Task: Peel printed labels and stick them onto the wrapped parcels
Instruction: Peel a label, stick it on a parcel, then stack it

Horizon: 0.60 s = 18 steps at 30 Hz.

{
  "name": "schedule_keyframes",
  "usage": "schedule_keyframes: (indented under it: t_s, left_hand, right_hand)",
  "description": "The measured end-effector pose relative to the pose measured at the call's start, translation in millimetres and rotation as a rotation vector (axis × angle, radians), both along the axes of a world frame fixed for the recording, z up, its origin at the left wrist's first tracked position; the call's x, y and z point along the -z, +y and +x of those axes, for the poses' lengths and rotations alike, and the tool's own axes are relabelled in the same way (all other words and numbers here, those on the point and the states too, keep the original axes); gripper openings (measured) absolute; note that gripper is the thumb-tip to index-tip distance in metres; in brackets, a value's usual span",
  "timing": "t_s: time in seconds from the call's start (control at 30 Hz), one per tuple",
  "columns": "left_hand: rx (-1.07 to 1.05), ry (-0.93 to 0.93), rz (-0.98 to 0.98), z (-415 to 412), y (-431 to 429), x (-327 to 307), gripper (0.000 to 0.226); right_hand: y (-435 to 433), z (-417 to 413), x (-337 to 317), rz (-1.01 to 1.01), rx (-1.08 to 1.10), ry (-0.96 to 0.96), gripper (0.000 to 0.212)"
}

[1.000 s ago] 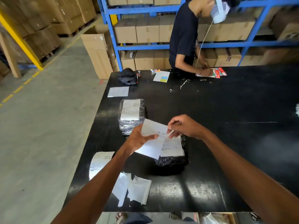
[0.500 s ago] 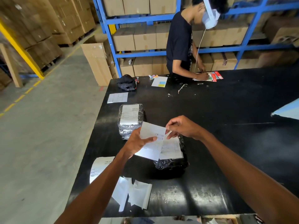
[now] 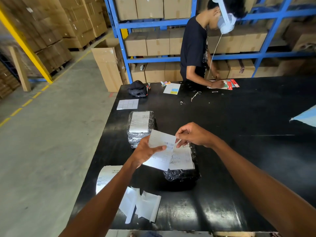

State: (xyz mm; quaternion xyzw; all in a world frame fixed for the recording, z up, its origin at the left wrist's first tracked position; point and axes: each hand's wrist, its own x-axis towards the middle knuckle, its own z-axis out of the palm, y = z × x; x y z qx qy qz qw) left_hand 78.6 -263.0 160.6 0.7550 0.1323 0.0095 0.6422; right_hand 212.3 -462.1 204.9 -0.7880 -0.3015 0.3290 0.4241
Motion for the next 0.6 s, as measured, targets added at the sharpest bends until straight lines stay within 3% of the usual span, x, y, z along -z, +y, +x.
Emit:
schedule_keyframes:
  t_s: [0.23, 0.4, 0.47, 0.53, 0.6]
  left_hand:
    - [-0.007, 0.011, 0.055, 3.1, -3.7, 4.7, 0.040]
    - [-0.310, -0.041, 0.270, 11.5, -13.0, 13.9, 0.069]
    - [-0.346, -0.114, 0.273, 15.5, -19.9, 14.4, 0.051]
    - [-0.230, -0.140, 0.154, 17.4, -29.4, 7.0, 0.026]
    - [-0.127, -0.133, 0.079, 16.8, -39.7, -2.3, 0.027]
  right_hand:
    - [-4.4, 1.9, -3.6, -0.005, -0.037, 0.002, 0.019]
    - [-5.7, 3.0, -5.2, 0.040, -0.042, 0.057, 0.019]
    - [-4.8, 3.8, -4.3, 0.053, -0.061, 0.075, 0.020]
    - [-3.0, 4.0, -3.4, 0.064, -0.073, 0.080, 0.022]
    - [-0.9, 2.8, -3.8, 0.087, -0.078, 0.089, 0.024]
